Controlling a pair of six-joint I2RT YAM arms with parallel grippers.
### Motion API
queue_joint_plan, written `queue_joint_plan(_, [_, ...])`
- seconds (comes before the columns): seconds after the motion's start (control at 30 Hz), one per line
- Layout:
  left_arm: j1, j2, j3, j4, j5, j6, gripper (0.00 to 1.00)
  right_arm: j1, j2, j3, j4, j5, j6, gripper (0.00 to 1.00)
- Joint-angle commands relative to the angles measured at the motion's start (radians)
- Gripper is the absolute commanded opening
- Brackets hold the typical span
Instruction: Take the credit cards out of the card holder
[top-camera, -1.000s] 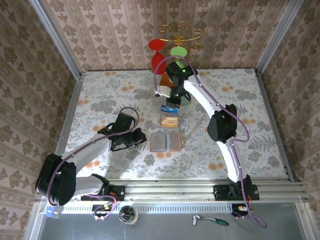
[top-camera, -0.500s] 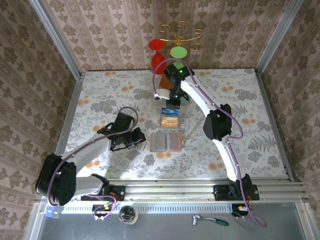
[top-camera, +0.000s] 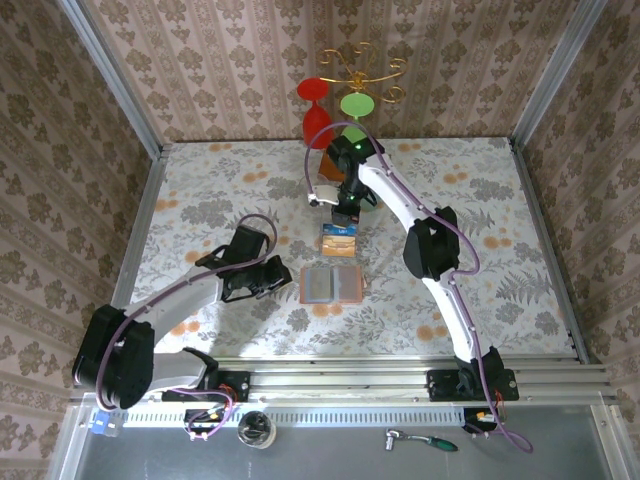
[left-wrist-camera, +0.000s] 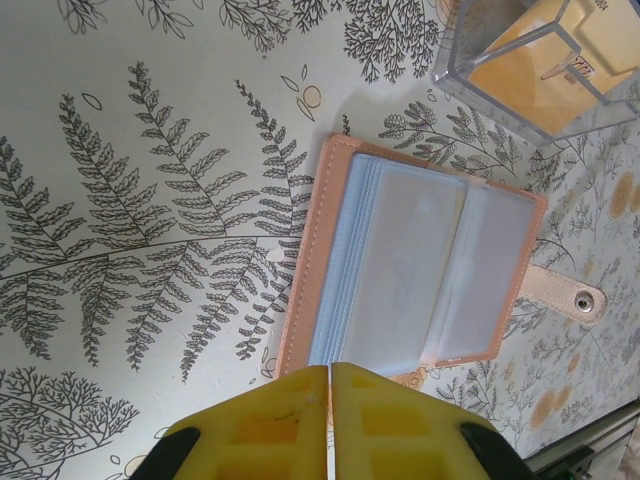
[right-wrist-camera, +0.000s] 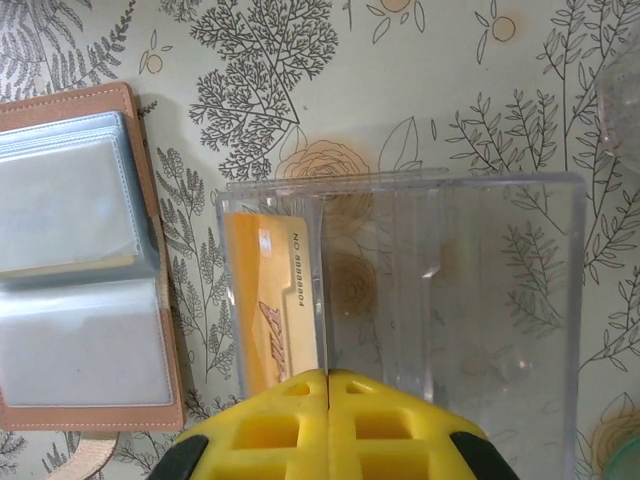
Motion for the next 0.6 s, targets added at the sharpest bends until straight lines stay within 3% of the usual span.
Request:
queue_joint_plan(0.0, [0.007,0.008,0.001,-0.031,-0.008,-0.011,0.11,-0.004,0.044,0.017,-0.058,-0.038,-0.013,0.00])
queue_joint_plan(0.27, [0.007,0.028,0.002,-0.020,-0.002,-0.013,0.11,-0.007,0.056,-0.024,-0.029,-0.050,-0.003,0.01])
queue_joint_plan(0.57, [0.007,0.041,0.015,-0.015,0.003,-0.012,0.11,-0.013,0.008,-0.023,-0.012,-0.006,0.020,0.20])
